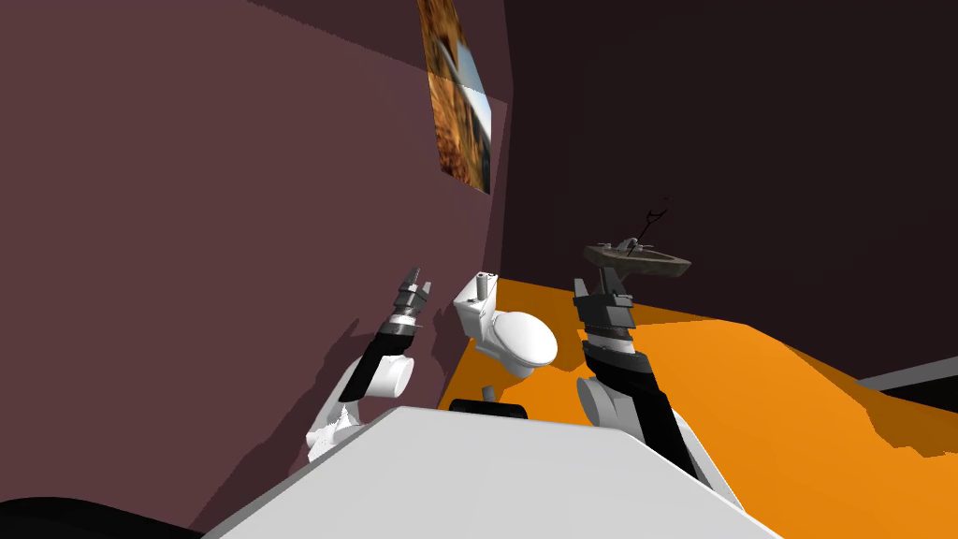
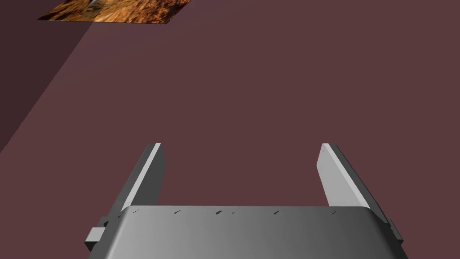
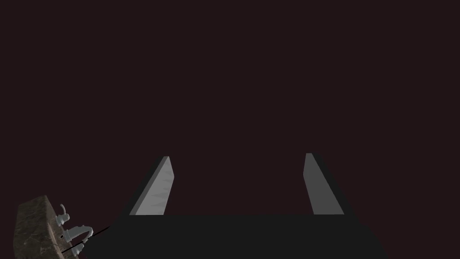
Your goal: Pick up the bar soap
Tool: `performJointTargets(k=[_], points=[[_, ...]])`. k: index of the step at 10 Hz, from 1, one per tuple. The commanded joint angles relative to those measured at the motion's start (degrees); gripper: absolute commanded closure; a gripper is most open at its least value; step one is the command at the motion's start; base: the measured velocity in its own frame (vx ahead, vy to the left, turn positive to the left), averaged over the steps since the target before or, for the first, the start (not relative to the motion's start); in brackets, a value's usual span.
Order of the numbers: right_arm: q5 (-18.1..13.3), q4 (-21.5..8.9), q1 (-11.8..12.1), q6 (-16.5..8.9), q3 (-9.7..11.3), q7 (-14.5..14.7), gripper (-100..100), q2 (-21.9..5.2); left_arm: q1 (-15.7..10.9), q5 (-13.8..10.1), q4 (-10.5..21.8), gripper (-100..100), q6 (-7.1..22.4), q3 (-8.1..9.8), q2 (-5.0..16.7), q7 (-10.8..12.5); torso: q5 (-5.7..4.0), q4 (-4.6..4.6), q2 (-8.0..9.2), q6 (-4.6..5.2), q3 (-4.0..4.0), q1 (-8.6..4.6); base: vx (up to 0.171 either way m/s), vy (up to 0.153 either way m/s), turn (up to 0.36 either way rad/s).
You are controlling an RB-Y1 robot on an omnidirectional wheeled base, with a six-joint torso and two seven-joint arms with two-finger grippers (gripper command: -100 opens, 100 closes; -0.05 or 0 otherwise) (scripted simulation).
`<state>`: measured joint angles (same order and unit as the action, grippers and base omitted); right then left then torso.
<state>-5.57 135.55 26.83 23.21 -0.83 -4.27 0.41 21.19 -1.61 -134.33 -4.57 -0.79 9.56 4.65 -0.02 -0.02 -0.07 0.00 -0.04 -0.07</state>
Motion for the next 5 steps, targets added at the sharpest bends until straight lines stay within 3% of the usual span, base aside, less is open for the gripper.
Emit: performJointTargets(k=[1, 5], points=[[0.00, 0.00, 0.00, 0.00, 0.00, 0.00, 0, 0.00, -0.70, -0.26, 0.51, -100, 1.83, -0.13, 0.23, 0.25, 0.00, 0.00, 0.00, 0.00, 0.00, 0.00, 0.015, -0.020, -0.001], [0.00, 0.00, 0.00, 0.00, 0.00, 0.00, 0, 0.00, -3.07, -1.44, 1.69, -100, 7.94, -0.79, 0.83, 1.26, -0.01, -0.01, -0.02, 0.00, -0.01, -0.02, 0.020, -0.024, -0.001]])
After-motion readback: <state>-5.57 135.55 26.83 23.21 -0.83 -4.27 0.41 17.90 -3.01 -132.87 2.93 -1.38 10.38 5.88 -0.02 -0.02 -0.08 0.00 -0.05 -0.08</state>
